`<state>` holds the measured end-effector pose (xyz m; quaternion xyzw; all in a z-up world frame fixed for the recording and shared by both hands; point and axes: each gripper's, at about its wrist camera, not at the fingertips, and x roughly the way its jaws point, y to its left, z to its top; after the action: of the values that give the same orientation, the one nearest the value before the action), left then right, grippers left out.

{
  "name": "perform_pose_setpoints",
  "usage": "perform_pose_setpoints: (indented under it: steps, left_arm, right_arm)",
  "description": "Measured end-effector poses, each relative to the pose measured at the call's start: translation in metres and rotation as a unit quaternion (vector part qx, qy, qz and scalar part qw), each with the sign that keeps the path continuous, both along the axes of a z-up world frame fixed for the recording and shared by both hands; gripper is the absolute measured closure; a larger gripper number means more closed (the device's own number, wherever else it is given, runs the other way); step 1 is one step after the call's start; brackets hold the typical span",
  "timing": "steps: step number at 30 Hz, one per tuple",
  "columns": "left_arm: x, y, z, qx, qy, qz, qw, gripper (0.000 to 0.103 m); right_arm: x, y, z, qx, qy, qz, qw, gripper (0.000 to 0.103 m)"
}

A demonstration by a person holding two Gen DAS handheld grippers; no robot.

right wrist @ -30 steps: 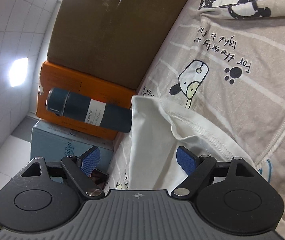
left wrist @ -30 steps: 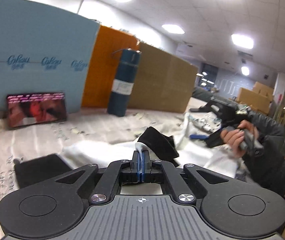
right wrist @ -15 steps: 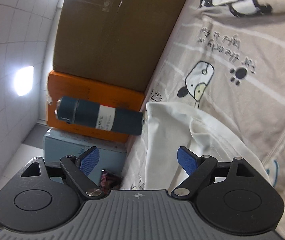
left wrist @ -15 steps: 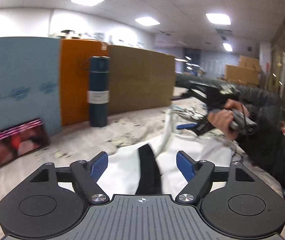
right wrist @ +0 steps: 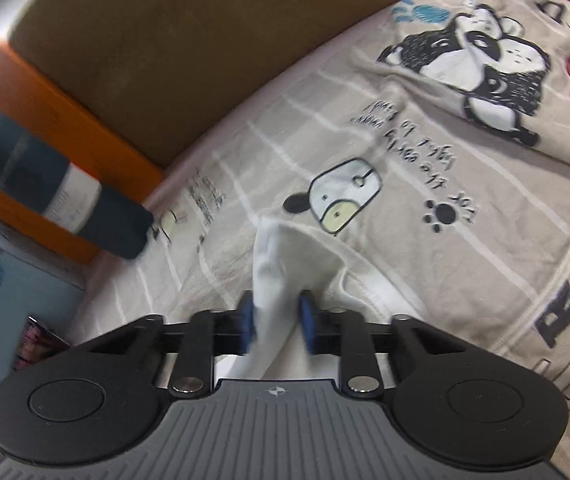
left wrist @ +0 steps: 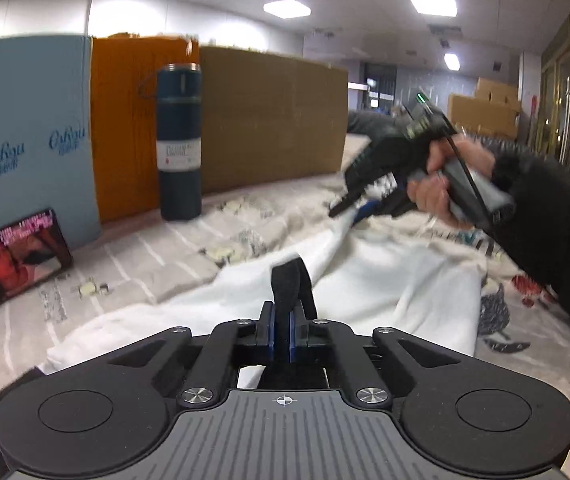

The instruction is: Fold clothes

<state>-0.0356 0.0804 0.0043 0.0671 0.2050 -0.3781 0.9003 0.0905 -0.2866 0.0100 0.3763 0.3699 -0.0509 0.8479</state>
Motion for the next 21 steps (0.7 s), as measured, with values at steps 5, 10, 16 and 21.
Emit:
perform_pose_setpoints:
  steps: [5, 10, 16, 21]
  left_arm:
    - [-0.008, -0.007, 0.003, 0.019, -0.007, -0.027, 0.9994, 0.098]
    - [-0.009, -0.014, -0.001, 0.040, 0.006, -0.019, 0.9990, 0.092]
    - [-0.016, -0.005, 0.010, 0.001, -0.003, 0.009, 1.0000, 0.049]
    - [-0.011, -0.014, 0.009, -0.006, 0.016, 0.018, 0.9997, 0.049]
  right_arm:
    - [-0.030, -0.036, -0.028, 0.083, -0.046, -0.017, 0.995, 0.088]
    - [-0.050, -0.060, -0.032, 0.065, -0.065, -0.059, 0.994, 0.085]
    - [-0.072, -0.050, -0.002, -0.037, -0.134, -0.066, 0.988, 0.059]
    - [-0.064, -0.019, 0.008, -0.042, -0.169, 0.043, 0.984, 0.052]
